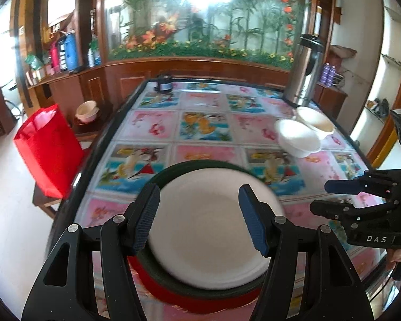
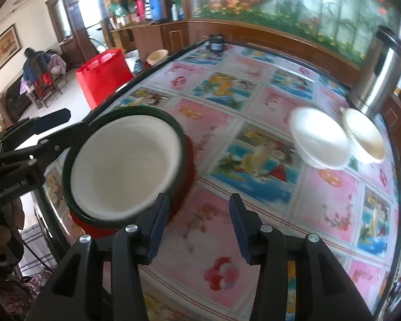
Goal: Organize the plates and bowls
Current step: 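Open the left gripper to release the white plate, then move the left gripper to the smaller white plate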
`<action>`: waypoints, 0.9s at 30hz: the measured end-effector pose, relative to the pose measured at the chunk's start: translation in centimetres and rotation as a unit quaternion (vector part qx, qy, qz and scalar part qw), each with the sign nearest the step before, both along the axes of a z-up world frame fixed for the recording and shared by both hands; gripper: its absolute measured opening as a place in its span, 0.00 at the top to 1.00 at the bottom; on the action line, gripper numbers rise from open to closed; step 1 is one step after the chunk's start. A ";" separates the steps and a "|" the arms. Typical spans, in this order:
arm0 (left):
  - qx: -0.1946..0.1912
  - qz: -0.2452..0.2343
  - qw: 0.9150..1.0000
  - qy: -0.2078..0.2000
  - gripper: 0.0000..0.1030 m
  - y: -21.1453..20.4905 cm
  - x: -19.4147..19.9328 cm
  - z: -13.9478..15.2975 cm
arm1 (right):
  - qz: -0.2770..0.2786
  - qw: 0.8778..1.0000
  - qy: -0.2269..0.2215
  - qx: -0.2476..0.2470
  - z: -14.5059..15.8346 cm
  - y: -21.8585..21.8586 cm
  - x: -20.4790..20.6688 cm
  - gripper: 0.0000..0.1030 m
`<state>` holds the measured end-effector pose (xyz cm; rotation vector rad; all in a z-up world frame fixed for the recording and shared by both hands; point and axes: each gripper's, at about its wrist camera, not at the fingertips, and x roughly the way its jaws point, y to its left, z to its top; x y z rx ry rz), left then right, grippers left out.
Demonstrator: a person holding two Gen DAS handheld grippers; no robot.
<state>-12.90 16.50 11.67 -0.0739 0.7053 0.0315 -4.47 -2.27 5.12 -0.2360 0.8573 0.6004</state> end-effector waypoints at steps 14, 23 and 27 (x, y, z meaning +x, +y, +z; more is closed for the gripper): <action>-0.035 -0.063 0.997 0.015 0.40 -7.2 5.4 1.4 | -0.124 0.991 0.004 0.040 0.6 -10.9 2.3 0.48; -0.049 -0.067 0.996 0.045 0.40 -10.8 10.1 1.2 | -0.163 0.985 0.010 0.060 0.8 -14.4 5.4 0.45; -0.059 -0.059 0.995 0.060 0.40 -12.0 11.9 0.5 | -0.180 0.981 0.016 0.069 0.6 -16.0 7.1 0.42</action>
